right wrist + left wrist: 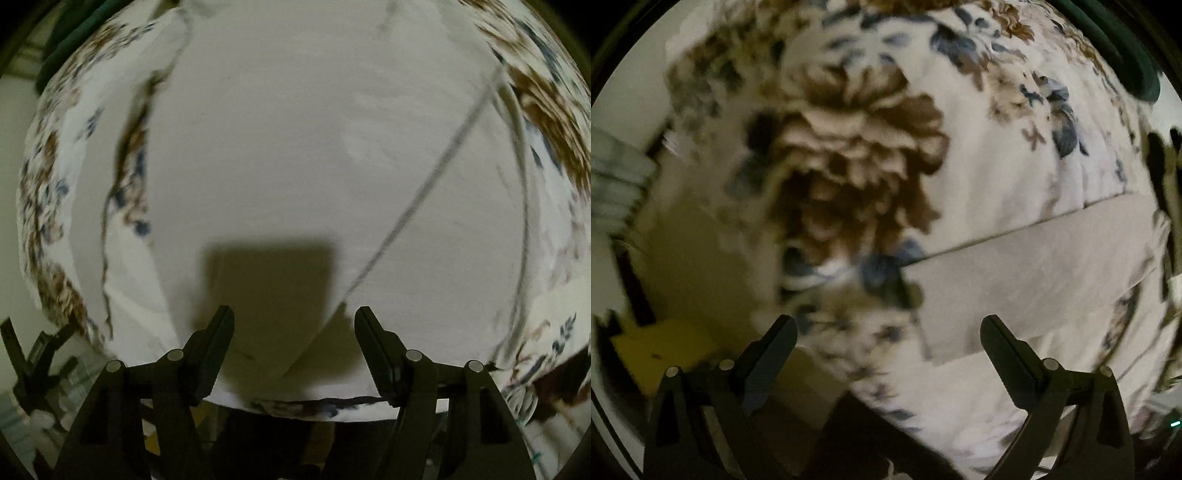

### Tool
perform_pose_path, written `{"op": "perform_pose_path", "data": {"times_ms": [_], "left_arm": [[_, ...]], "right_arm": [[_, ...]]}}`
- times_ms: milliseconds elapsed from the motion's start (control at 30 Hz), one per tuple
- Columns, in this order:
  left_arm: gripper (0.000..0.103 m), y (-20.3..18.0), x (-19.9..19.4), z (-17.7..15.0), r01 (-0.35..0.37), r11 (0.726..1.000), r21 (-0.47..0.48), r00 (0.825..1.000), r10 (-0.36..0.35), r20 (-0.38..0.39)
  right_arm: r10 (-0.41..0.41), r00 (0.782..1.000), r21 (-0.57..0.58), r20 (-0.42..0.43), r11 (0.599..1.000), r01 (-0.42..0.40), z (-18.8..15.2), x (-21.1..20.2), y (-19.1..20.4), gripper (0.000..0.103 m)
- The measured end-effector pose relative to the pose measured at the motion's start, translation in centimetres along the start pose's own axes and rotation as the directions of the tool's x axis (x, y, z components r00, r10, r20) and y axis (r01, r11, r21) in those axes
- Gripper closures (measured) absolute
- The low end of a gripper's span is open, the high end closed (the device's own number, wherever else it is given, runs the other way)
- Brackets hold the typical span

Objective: Fold small clothes

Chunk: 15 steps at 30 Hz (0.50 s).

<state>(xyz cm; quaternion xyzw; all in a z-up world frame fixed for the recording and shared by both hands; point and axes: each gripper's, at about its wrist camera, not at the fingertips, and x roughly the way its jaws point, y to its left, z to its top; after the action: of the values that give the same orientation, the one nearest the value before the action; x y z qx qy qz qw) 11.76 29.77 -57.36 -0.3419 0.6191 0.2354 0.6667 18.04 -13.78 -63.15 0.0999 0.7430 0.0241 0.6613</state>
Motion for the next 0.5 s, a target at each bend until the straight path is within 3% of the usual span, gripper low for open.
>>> {"op": "perform_pose_path", "data": {"times_ms": [133, 200, 233, 267, 300, 333, 367, 400, 500], "left_arm": [[0.009, -1.5, 4.0, 0.1, 0.028, 1.000, 0.007, 0.999, -0.027, -0.038], [0.009, -2.8, 5.1, 0.0, -0.044, 0.998, 0.048, 0.999, 0.044, -0.006], [0.014, -3.4, 4.9, -0.2, -0.063, 0.996, 0.066, 0.998, 0.062, 0.027], [0.024, -4.0, 4.6, -0.4, -0.085, 0.993, 0.087, 0.995, 0.080, 0.063], [0.047, -4.8, 4.0, -0.8, -0.128, 0.985, 0.117, 0.988, 0.116, 0.107], [0.080, -5.3, 3.6, -1.1, -0.133, 0.982, 0.134, 0.985, 0.116, 0.130], [0.092, -5.7, 3.2, -1.4, -0.144, 0.979, 0.145, 0.981, 0.122, 0.149], [0.100, -6.3, 2.9, -1.7, -0.176, 0.972, 0.159, 0.975, 0.149, 0.168], [0.100, -7.6, 1.1, -2.5, -0.204, 0.963, 0.176, 0.960, 0.161, 0.229]], "right_arm": [[-0.001, 1.000, 0.043, -0.020, 0.999, 0.002, 2.7, 0.4, -1.3, 0.033], [-0.001, 1.000, 0.054, -0.019, 0.999, 0.002, 2.4, 0.6, -1.1, 0.033], [0.001, 1.000, 0.058, -0.019, 0.998, 0.000, 2.3, 0.8, -0.8, 0.033], [0.000, 1.000, 0.060, -0.018, 0.998, 0.001, 2.1, 0.7, -0.8, 0.033], [-0.001, 1.000, 0.062, -0.016, 0.998, 0.002, 1.9, 0.6, -0.8, 0.033], [0.000, 1.000, 0.061, -0.015, 0.998, 0.001, 2.2, 0.5, -0.7, 0.033], [-0.001, 1.000, 0.059, -0.013, 0.998, 0.001, 2.1, 0.4, -0.8, 0.033], [-0.004, 1.000, 0.057, -0.012, 0.998, 0.005, 3.2, 0.3, -0.6, 0.033], [0.007, 1.000, 0.056, 0.002, 0.998, -0.007, 3.0, -0.6, -1.9, 0.033]]}}
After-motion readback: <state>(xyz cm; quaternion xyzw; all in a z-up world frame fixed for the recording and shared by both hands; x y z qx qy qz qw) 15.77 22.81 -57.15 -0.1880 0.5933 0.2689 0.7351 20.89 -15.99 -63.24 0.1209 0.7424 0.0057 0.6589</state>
